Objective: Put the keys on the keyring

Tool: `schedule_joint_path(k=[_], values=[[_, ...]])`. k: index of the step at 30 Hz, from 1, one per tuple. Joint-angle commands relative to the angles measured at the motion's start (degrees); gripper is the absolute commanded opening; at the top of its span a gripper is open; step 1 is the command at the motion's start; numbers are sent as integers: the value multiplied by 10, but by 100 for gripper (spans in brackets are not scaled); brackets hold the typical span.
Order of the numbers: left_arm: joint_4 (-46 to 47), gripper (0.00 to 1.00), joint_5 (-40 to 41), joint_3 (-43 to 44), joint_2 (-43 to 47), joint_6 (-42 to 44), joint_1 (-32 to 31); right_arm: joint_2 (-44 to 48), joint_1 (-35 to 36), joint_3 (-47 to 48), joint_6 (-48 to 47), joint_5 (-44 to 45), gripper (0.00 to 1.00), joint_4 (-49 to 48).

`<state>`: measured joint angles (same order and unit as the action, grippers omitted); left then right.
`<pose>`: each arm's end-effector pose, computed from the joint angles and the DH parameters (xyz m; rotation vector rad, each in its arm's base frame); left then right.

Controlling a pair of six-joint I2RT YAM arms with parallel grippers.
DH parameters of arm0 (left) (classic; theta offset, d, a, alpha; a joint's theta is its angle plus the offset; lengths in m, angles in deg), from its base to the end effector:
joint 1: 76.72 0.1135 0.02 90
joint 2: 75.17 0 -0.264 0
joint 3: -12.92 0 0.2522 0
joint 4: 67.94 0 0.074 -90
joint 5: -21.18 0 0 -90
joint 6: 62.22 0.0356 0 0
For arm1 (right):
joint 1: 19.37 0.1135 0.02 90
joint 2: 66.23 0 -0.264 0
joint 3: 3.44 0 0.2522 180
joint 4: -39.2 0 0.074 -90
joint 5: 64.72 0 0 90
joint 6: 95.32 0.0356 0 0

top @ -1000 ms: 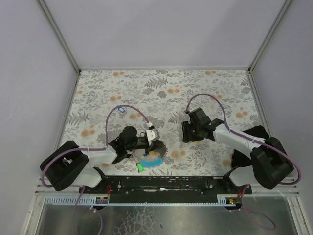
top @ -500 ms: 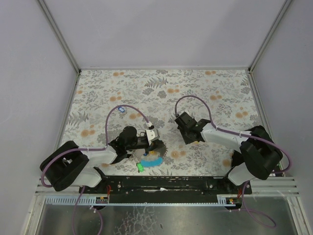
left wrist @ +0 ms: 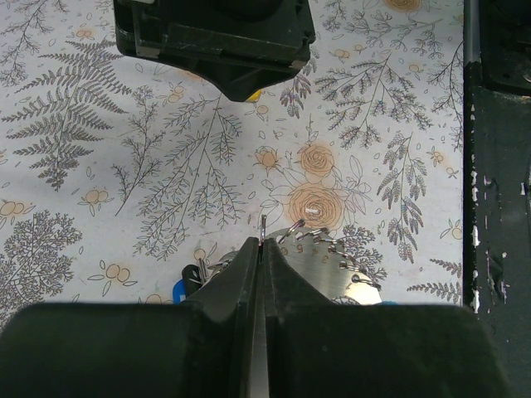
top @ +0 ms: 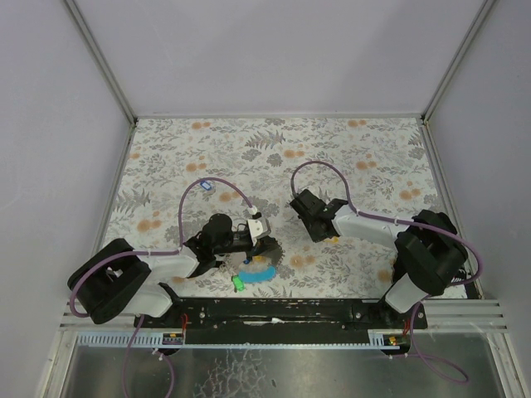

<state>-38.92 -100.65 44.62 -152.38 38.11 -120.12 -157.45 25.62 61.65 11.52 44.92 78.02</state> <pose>0.1602 -0.1773 0.1614 1.2017 1.4900 -0.9097 0.2189 0.2019 0.1690 -0.5340 2.5401 -0.0891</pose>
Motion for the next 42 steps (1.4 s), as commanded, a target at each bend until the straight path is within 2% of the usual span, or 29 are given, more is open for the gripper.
schedule_joint_path(k=[1, 42], values=[[24, 0, 5, 11, 7, -1, -2, -9, 7, 29, -4, 28, 23, 19], [18, 0, 1, 13, 10, 0, -2, -49, 8, 42, 6, 49, 15, 33]])
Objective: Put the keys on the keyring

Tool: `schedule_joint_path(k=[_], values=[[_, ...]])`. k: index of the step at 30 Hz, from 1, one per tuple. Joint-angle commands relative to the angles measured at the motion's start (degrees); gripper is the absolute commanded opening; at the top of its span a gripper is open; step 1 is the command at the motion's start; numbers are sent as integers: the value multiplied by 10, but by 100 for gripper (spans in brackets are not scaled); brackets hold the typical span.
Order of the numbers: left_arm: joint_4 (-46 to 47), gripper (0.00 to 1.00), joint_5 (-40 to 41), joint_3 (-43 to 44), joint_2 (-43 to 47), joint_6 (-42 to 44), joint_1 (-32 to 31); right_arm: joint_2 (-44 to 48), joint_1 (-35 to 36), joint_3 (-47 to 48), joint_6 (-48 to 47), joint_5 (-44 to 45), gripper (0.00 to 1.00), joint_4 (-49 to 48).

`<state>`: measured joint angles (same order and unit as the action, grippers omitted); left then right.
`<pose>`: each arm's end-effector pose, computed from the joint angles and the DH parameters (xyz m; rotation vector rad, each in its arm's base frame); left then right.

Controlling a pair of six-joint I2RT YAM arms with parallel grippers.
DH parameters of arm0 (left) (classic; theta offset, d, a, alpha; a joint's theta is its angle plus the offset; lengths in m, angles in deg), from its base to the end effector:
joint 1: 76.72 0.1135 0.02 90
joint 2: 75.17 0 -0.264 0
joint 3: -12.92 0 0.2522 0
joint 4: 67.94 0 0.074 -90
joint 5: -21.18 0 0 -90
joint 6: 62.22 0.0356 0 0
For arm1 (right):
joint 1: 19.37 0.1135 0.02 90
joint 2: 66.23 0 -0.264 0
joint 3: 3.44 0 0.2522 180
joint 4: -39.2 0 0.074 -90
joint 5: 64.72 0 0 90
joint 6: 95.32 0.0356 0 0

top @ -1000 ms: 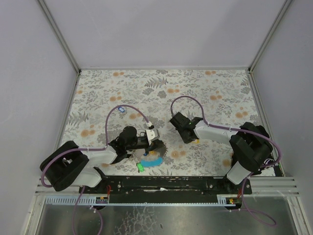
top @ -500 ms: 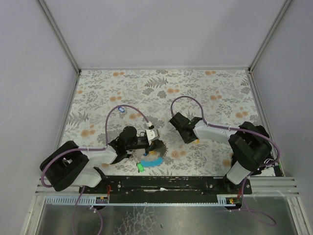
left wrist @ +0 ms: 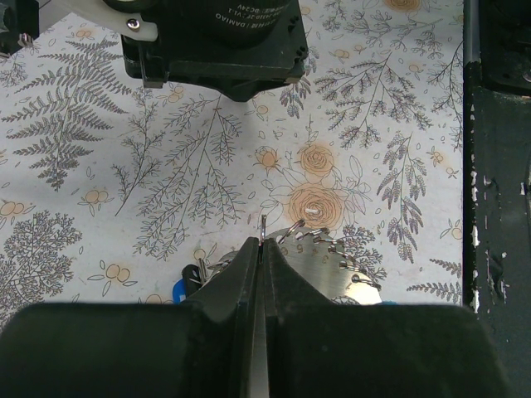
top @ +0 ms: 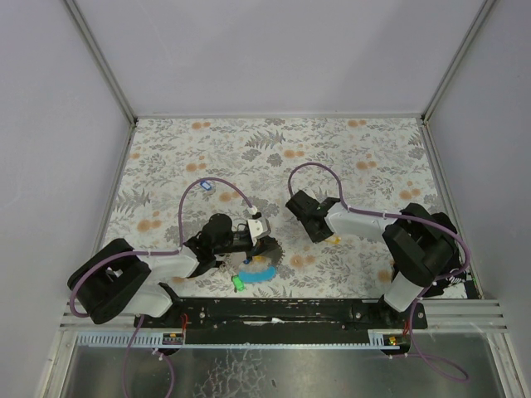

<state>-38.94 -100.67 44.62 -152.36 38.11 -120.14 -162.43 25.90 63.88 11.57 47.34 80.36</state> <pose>0.1601 -0.1774 0.1615 1.2022 1.4897 -0.9103 0.2248 0.2079 0.1536 -0.5597 2.5832 -0.2010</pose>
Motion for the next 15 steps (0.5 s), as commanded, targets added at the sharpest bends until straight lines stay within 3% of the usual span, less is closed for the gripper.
schedule_joint_path(k=[1, 9, 15], values=[[18, 0, 2, 12, 10, 0, -2, 2, 5, 18, 7, 30, 15, 12], [18, 0, 2, 12, 12, 1, -2, 7, 5, 19, 6, 35, 6, 18], [17, 0, 0, 9, 22, 2, -2, 78, 5, 4, -24, -16, 0, -13]])
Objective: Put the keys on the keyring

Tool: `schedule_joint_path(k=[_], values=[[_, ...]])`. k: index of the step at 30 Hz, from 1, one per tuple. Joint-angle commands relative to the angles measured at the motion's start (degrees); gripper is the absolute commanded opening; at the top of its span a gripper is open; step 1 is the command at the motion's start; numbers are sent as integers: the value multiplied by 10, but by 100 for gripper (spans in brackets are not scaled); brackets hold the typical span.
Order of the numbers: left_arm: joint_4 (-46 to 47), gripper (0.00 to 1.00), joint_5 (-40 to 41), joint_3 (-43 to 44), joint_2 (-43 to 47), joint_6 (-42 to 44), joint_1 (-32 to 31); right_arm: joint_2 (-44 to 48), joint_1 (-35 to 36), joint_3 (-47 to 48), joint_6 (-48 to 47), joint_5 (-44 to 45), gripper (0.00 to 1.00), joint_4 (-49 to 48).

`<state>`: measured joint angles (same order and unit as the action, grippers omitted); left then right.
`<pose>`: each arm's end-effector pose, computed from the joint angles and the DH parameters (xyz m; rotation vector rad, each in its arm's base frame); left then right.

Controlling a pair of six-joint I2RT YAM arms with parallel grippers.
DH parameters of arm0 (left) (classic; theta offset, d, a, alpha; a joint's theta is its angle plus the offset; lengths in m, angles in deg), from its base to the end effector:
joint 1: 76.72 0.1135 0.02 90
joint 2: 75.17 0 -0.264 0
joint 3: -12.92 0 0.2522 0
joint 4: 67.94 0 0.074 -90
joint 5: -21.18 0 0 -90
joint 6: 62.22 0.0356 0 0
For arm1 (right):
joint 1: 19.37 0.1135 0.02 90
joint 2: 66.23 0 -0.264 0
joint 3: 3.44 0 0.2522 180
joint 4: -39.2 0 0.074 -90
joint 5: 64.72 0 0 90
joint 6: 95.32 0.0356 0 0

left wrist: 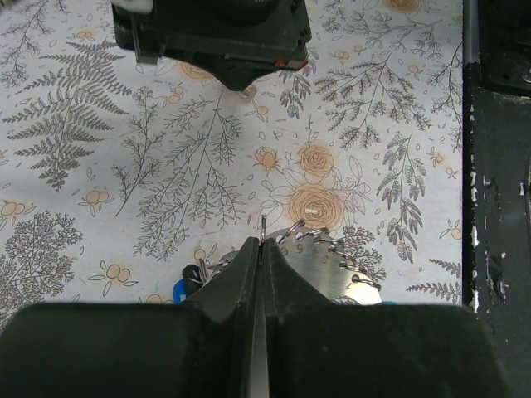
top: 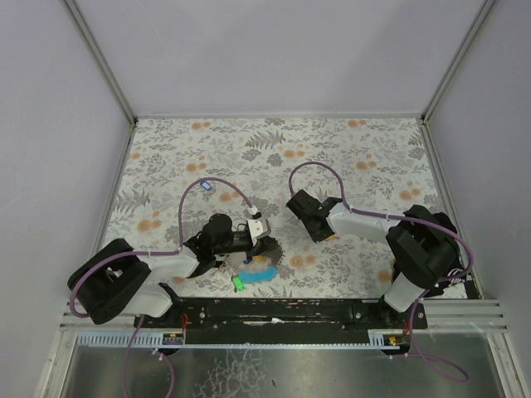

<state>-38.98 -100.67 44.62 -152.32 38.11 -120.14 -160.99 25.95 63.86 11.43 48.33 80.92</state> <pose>0.1601 -0.1773 0.1616 1.2022 1.4897 -0.9103 0.2234 0.2061 0.1605 -0.5513 2.5630 -0.2096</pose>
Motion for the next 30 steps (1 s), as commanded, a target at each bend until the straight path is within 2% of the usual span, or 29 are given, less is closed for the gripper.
schedule_joint_path(k=[1, 12, 19, 25, 30], values=[[19, 0, 0, 7, 24, 4, -2, 80, 5, -2, -34, -39, 0, -29], [37, 0, -11, -3, 39, 12, -2, 266, 5, -105, -181, -211, 2, -180], [38, 0, -6, -9, 57, 18, -2, 380, 5, -187, -242, -294, 0, -293], [34, 0, -7, -11, 69, 22, -2, 413, 5, -227, -264, -371, 0, -359], [37, 0, -7, -20, 86, 25, -2, 411, 5, -236, -308, -439, 0, -365]])
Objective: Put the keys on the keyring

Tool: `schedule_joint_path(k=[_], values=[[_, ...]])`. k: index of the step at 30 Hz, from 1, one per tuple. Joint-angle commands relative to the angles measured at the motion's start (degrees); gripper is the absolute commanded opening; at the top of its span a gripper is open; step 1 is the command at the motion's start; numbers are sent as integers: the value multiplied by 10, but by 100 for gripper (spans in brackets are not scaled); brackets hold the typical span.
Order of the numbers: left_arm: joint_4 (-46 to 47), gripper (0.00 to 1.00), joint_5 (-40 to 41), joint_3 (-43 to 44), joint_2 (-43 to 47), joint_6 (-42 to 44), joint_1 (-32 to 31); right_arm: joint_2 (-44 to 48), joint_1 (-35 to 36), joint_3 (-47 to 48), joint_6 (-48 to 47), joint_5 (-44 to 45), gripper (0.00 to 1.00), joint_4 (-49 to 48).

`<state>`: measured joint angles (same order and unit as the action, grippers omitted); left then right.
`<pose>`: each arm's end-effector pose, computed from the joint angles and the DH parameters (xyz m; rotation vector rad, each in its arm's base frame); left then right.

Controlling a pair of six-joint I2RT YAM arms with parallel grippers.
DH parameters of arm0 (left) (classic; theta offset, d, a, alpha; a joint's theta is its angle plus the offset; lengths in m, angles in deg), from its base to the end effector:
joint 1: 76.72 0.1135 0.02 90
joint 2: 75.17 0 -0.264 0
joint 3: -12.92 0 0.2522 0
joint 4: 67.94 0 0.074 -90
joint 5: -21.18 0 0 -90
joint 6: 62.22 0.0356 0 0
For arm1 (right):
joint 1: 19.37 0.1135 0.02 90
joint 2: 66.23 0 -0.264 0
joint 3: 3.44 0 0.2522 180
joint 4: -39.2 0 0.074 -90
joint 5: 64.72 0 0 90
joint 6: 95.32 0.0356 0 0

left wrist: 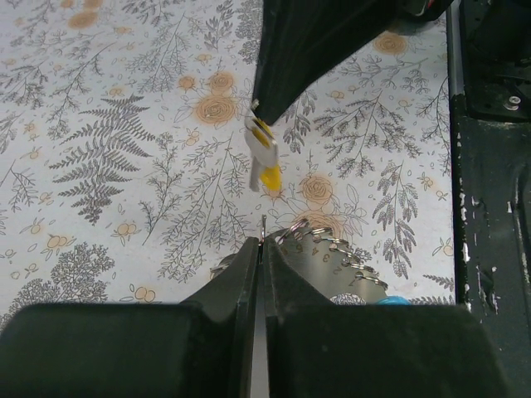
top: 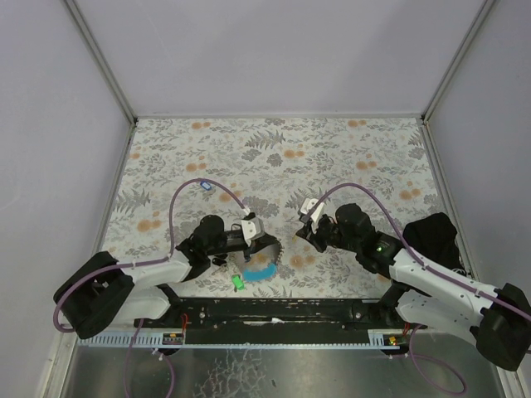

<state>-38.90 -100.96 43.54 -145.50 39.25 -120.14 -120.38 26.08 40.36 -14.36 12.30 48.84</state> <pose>0.1522 -0.1701 0.1817 1.1877 1.3721 -0.8916 0.1456 0.1593 0.2450 -1.0348 1.6690 0.6398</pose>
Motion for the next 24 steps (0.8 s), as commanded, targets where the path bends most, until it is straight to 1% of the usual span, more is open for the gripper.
schedule_joint_path(k=[1, 4, 8, 12, 16, 24], values=[[37, 0, -5, -11, 20, 16, -2, 5, 3, 0, -64, -91, 0, -36], [40, 0, -10, -14, 21, 18, -3, 7, 3, 1, -88, -112, 0, -16], [48, 0, -33, -14, 11, 22, -3, 16, 3, -9, -107, -140, 0, -27], [57, 0, -50, -16, 4, 26, -3, 5, 3, -14, -120, -169, 0, -32], [67, 0, -58, -19, -2, 29, -4, -7, 3, -16, -126, -169, 0, -32], [80, 0, -64, -17, -18, 25, -6, -25, 3, -36, -118, -170, 0, -75]])
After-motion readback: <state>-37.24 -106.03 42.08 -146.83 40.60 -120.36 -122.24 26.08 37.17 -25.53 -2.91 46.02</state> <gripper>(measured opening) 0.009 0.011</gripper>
